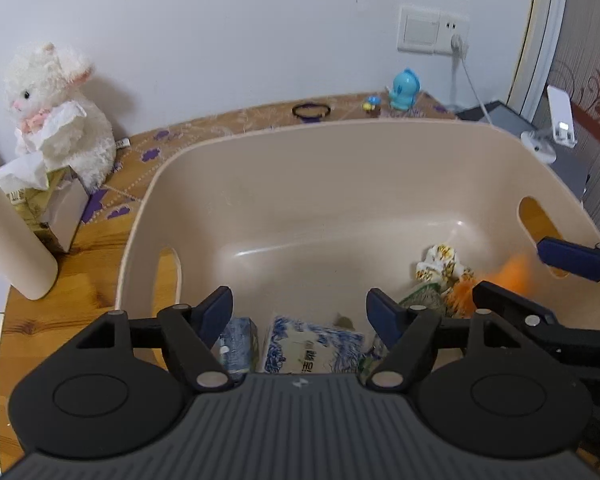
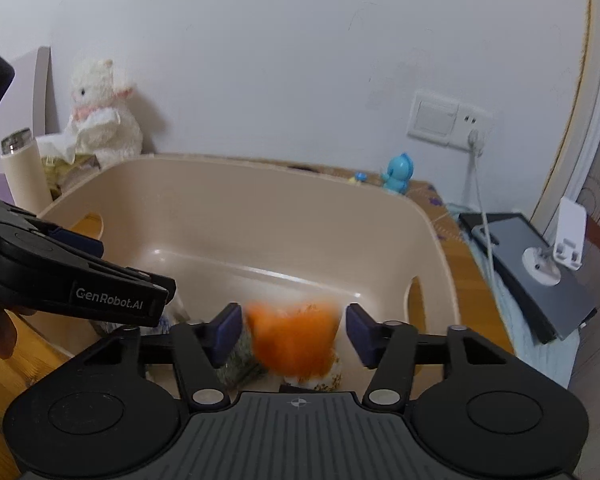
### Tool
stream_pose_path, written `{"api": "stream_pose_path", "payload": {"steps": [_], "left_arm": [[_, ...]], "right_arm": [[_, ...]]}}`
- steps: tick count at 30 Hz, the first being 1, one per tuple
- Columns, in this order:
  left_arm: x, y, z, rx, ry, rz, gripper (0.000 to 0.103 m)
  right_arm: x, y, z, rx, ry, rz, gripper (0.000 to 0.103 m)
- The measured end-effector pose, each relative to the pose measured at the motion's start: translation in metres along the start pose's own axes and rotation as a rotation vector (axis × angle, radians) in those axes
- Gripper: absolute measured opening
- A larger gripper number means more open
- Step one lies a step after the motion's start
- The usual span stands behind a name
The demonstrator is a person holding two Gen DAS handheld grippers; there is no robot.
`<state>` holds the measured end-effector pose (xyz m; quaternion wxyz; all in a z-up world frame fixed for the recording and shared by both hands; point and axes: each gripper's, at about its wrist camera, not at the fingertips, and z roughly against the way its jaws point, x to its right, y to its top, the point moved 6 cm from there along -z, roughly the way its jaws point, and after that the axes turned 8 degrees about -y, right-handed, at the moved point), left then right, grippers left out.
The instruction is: Organize objects
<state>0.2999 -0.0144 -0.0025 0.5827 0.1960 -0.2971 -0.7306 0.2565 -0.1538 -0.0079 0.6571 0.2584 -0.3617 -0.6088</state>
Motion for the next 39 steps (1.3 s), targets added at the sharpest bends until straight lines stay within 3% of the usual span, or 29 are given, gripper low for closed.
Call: {"api": "stream_pose_path", "payload": {"steps": [6, 17, 39], "left_arm": [[0.002, 0.005, 0.026, 0.063, 0.018, 0.000, 0.079], [0.011, -0.002, 0.079, 0.165, 0.044, -0.018, 0.079], [0.035, -0.083, 0.163, 0.274, 0.004, -0.008, 0.080]], "right_arm": [[0.010, 0.009, 0.023, 0.061, -0.005, -0.045, 0.076], [0.019, 0.007, 0.067, 0.147, -0.014, -0.099, 0.081], [0.015, -0.041, 0.160, 0.236, 0.015, -0.106, 0.086]]}}
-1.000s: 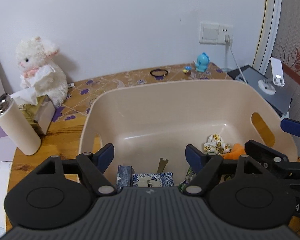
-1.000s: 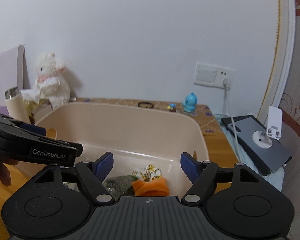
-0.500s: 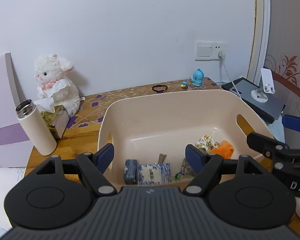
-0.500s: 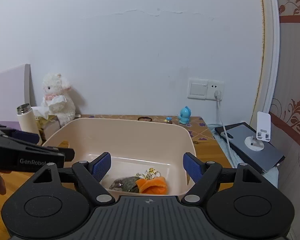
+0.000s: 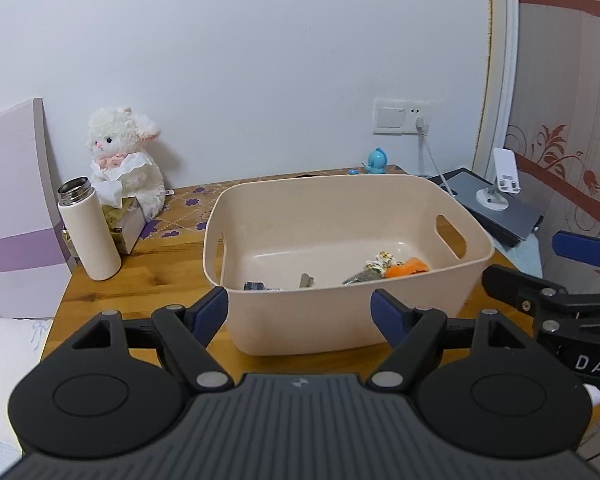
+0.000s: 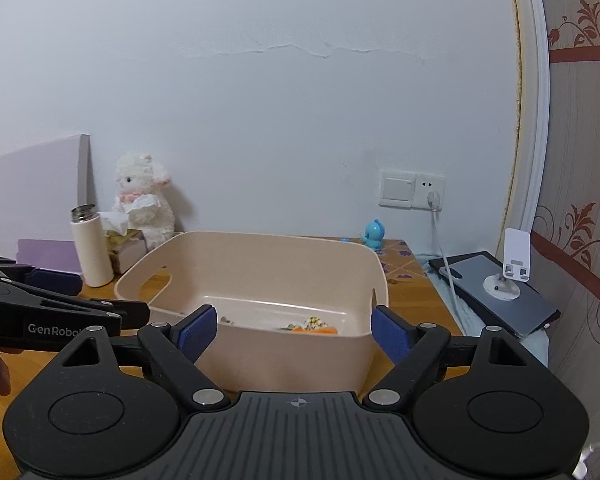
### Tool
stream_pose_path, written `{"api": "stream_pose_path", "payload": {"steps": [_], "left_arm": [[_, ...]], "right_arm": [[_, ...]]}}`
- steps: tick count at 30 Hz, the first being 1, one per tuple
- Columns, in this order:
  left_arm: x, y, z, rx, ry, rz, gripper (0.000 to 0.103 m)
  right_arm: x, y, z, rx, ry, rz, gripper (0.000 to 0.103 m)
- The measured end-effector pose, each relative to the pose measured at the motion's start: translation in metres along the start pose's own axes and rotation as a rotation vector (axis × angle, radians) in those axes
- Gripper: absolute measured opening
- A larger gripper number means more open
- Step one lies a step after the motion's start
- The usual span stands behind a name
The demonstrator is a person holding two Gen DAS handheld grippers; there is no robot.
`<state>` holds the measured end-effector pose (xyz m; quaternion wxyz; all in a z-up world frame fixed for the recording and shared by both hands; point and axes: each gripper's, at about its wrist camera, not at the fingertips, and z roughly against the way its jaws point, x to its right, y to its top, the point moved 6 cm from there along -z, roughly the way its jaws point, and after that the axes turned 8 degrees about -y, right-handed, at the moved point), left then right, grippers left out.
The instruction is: Organize objects
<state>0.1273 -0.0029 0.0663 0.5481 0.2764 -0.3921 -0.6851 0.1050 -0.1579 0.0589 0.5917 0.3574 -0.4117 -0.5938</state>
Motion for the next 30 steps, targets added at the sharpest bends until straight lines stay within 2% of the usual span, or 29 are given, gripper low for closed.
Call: {"api": "stream_pose_path", "payload": {"steps": [10, 21, 27, 30], "left_arm": [[0.005, -0.023, 0.032, 0.005, -0.024, 0.039, 0.080], [0.009, -0.059, 0.059, -0.013, -0.045, 0.046, 0.081], [0.005, -0.073, 0.077, -0.015, -0.057, 0.085, 0.081], [0.004, -0.080, 0.085, -0.014, -0.027, 0.071, 0.081]], "right_arm": [[-0.006, -0.018, 0.036, 0.013, 0.016, -0.017, 0.090], [-0.017, -0.045, 0.060, -0.024, 0.063, -0.008, 0.092], [-0.019, -0.060, 0.072, -0.046, 0.073, 0.012, 0.092], [-0.018, -0.065, 0.078, -0.050, 0.072, 0.007, 0.092]]}}
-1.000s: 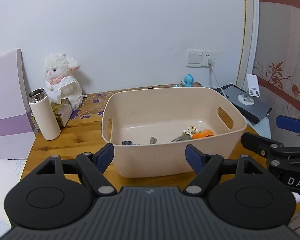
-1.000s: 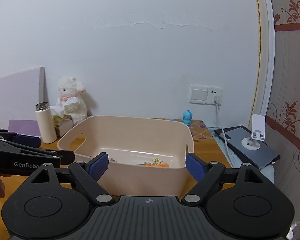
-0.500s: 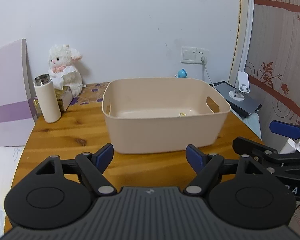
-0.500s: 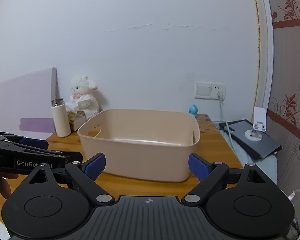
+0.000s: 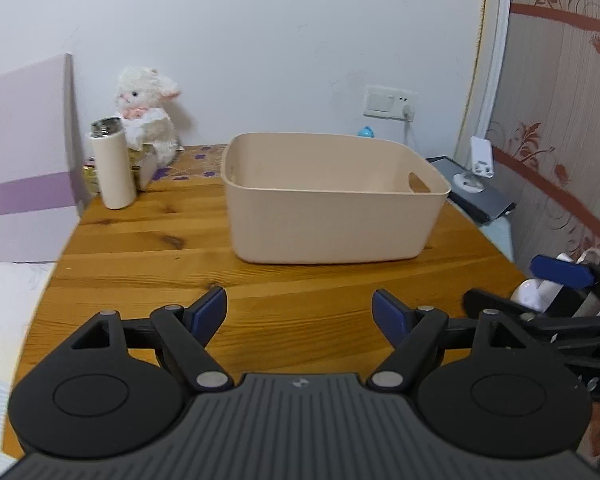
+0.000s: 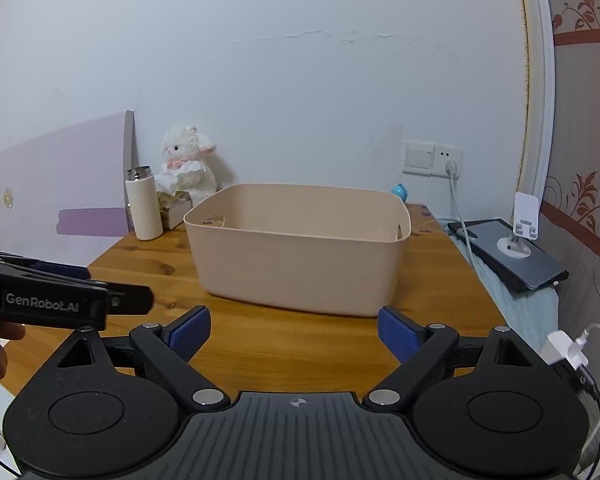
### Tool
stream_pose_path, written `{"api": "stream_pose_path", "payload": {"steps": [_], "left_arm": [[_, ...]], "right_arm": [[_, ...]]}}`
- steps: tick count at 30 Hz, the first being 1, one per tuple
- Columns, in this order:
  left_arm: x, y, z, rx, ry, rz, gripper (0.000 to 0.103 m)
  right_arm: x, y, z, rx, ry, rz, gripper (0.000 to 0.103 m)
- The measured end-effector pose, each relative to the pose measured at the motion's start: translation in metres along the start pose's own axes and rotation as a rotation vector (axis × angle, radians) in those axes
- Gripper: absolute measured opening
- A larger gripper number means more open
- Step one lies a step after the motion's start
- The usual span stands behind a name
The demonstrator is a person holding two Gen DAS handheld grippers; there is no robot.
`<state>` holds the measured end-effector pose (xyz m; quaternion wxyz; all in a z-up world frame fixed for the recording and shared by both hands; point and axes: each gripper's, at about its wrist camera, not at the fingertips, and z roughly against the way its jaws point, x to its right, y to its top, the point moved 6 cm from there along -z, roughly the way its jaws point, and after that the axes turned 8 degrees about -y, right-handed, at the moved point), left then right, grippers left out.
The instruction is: Organize objects
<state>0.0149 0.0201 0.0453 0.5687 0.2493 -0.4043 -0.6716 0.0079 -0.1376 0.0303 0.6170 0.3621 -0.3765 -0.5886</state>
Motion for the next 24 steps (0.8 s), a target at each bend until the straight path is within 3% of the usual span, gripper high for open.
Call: {"api": "stream_pose_path", "payload": {"steps": [8, 24], "left_arm": [[0.002, -0.015, 0.020, -0.003, 0.021, -0.029, 0.083], [0.007, -0.024, 0.029, -0.023, -0.017, -0.037, 0.085]], "right_arm": [[0.002, -0.012, 0.011, -0.021, 0.001, 0.002, 0.092], [0.004, -0.015, 0.023, -0.021, 0.011, 0.001, 0.092]]}}
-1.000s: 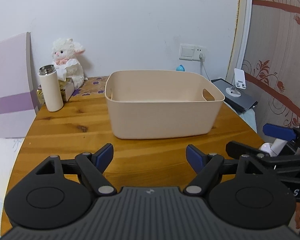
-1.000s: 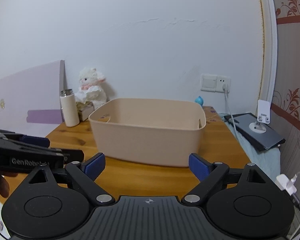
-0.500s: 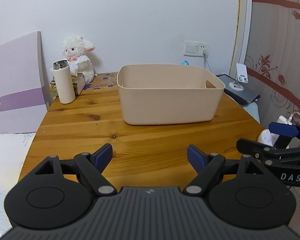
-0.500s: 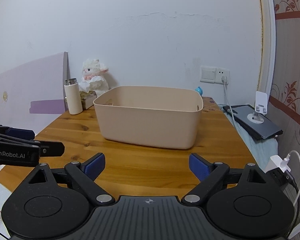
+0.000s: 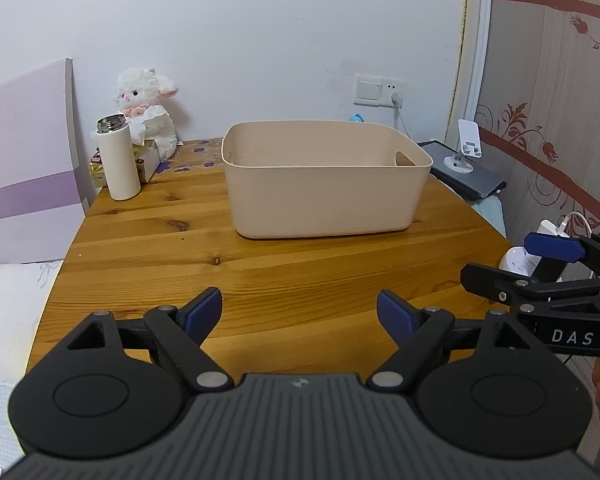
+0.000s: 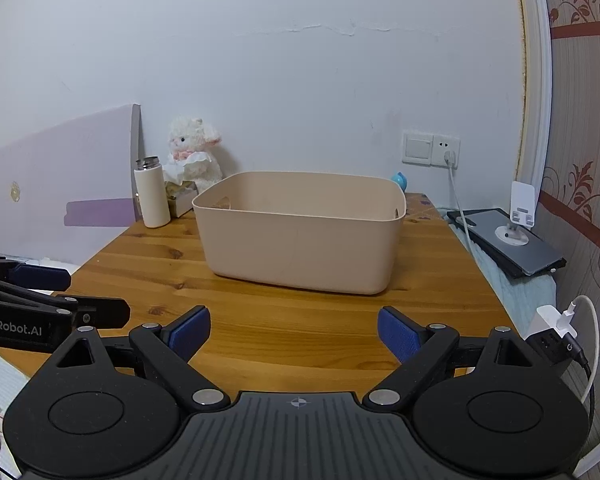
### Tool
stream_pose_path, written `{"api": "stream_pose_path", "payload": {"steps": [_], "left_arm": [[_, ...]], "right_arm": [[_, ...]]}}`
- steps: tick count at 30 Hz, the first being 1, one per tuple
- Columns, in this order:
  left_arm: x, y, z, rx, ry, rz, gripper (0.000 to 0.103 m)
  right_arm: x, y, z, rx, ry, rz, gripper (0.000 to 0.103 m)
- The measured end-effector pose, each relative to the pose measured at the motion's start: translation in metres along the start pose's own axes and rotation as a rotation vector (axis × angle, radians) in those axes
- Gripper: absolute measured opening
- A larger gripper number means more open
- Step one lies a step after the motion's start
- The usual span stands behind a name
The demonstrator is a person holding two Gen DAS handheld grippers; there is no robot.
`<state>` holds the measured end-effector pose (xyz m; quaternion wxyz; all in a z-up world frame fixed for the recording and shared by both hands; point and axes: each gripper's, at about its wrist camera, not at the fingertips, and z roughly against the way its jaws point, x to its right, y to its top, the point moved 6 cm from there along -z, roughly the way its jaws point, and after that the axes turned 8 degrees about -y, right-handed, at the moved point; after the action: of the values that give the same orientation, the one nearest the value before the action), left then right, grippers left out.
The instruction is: Organize objects
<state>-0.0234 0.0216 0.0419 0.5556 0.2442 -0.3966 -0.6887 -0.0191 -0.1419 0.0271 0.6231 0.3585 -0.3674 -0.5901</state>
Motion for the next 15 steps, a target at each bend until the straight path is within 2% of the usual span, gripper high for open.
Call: {"api": "stream_pose_path", "payload": {"steps": [15], "left_arm": [[-0.006, 0.006, -0.005, -0.007, 0.022, 0.014, 0.086]], "right_arm": [[0.001, -0.001, -0.010, -0.017, 0.007, -0.012, 0.092]]}}
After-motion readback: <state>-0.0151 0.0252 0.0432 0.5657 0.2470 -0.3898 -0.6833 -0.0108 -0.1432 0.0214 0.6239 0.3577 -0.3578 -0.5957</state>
